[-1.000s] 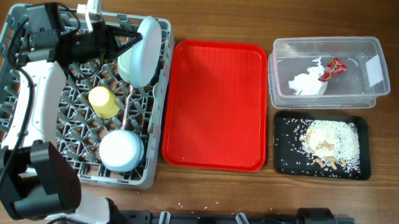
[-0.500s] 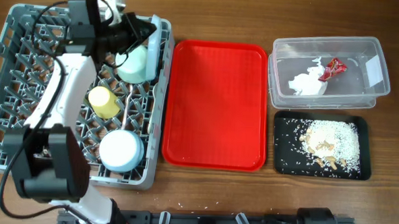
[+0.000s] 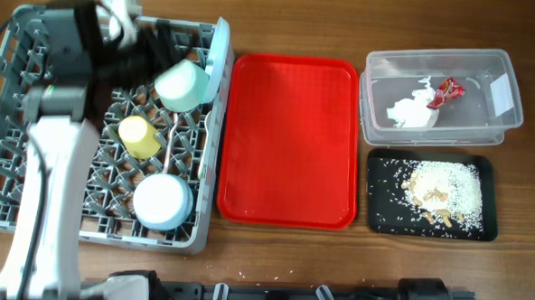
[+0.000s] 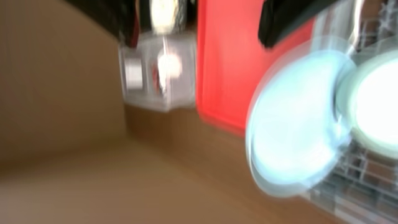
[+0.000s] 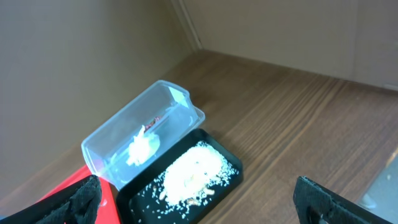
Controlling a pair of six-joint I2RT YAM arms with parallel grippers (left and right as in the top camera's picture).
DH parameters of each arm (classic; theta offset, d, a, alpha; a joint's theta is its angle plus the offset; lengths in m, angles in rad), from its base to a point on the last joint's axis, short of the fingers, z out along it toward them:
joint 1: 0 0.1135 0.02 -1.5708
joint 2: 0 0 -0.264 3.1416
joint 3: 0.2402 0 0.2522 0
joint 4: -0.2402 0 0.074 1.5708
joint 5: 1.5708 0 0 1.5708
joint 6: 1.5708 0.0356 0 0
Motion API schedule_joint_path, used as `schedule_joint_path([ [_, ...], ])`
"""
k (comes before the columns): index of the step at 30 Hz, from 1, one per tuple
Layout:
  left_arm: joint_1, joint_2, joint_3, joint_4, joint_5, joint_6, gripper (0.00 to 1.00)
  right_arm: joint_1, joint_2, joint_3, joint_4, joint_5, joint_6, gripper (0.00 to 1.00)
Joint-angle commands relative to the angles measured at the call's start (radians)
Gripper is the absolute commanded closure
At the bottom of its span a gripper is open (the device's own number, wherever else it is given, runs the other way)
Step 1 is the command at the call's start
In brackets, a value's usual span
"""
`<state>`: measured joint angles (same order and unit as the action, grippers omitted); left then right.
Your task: Sort waste into correct bins and load items into the dishwasher rack
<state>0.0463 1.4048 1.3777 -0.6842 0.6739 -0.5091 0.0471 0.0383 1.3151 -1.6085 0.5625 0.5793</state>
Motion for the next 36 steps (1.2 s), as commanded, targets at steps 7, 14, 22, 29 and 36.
schedule_joint_path([
  [7,-0.402,-0.060,-0.232,-0.477,-0.638,0.027,0.44,0.000,0.002,-0.002,0.001,0.014,0.000,0.00],
  [14,-0.425,-0.022,-0.372,-0.195,-0.759,0.008,0.47,0.000,0.002,-0.002,0.001,0.014,0.000,0.00],
  [22,-0.425,0.029,-0.491,0.054,-0.766,0.052,0.57,0.000,0.002,-0.002,0.001,0.014,0.000,0.00],
  [29,-0.425,0.041,-0.491,0.090,-0.756,0.056,0.57,0.000,0.002,-0.002,0.001,0.014,0.000,0.00],
  [36,-0.425,0.041,-0.491,-0.073,-0.742,0.056,0.60,0.000,0.002,-0.002,0.001,0.014,0.000,0.00],
])
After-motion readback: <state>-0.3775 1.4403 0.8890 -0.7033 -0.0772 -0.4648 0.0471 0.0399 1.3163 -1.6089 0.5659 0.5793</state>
